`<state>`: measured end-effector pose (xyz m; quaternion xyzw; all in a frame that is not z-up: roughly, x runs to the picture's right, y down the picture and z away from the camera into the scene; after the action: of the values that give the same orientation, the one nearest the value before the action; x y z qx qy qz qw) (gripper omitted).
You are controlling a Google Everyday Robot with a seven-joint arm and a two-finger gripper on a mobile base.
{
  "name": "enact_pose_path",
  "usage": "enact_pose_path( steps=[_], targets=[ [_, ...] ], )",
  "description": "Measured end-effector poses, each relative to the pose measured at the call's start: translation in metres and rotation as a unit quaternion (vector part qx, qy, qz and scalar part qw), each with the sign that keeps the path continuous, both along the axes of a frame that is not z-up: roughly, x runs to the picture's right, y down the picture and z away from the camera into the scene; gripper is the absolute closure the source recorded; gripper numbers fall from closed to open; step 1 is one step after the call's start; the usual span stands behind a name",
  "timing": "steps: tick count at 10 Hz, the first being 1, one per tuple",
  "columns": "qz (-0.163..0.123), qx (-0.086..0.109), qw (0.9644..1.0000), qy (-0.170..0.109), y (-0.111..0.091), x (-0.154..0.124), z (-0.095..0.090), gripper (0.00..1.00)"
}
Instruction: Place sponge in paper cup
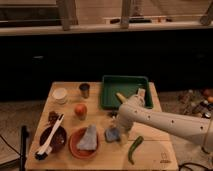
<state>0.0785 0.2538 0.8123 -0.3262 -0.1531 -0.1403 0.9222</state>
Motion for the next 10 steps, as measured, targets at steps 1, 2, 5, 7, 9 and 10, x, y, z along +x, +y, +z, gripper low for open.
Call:
enact_pose_path(
  steps=[1, 2, 5, 7, 9, 10],
  targets=[
    [0.0, 0.0, 1.0, 0.0, 0.0, -0.001, 0.002, 0.45],
    [0.0, 0.0, 1.0, 0.001, -0.001, -0.001, 0.003, 0.58],
    [-0.001, 0.004, 1.0, 0.003, -0.009, 0.001, -0.001, 0.86],
    [-0.003, 0.008, 1.0, 0.001, -0.017, 0.002, -0.008, 1.0],
    [-0.006, 0.013, 0.9999, -0.008, -0.031, 0.003, -0.017, 1.0],
    [-0.009, 0.014, 0.9998, -0.011, -0.034, 0.003, -0.018, 1.0]
  ],
)
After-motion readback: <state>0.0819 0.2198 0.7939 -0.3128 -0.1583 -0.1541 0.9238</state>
